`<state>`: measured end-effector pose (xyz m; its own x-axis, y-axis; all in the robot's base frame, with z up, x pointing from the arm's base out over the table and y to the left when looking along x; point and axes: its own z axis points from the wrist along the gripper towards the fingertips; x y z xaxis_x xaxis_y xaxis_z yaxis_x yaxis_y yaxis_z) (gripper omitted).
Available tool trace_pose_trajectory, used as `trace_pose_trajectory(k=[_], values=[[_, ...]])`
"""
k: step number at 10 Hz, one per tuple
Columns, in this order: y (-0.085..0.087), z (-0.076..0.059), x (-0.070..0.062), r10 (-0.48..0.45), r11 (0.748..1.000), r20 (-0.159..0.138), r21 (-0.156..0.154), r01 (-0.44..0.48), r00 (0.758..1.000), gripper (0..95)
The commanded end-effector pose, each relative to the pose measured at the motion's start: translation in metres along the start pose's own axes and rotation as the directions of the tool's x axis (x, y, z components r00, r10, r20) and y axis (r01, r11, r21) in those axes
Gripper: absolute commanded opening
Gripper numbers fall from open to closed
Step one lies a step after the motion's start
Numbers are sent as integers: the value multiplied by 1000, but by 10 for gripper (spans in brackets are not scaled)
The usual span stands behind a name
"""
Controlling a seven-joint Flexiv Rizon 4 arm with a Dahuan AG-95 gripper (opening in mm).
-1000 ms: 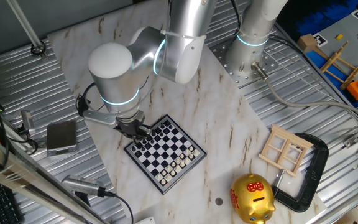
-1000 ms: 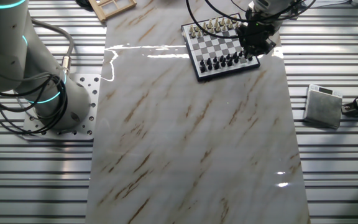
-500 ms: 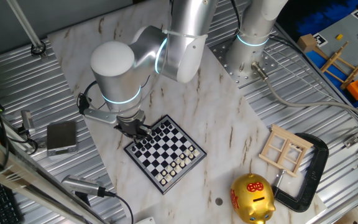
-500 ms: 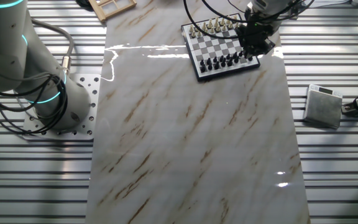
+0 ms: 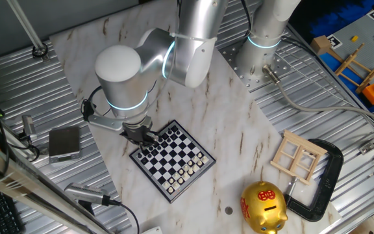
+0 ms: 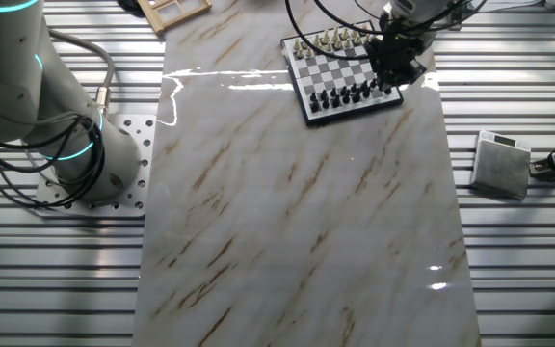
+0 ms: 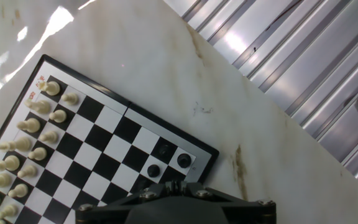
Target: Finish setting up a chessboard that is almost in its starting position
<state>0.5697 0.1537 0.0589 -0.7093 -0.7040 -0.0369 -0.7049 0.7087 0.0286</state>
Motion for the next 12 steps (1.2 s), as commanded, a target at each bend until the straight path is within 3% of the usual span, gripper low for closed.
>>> trace_pose_trajectory(k=[1, 12], values=[[0, 1, 0, 1, 1000, 1, 4, -1, 1000, 0], [-1, 13, -4, -4, 1000, 0, 14, 4, 1000, 0]])
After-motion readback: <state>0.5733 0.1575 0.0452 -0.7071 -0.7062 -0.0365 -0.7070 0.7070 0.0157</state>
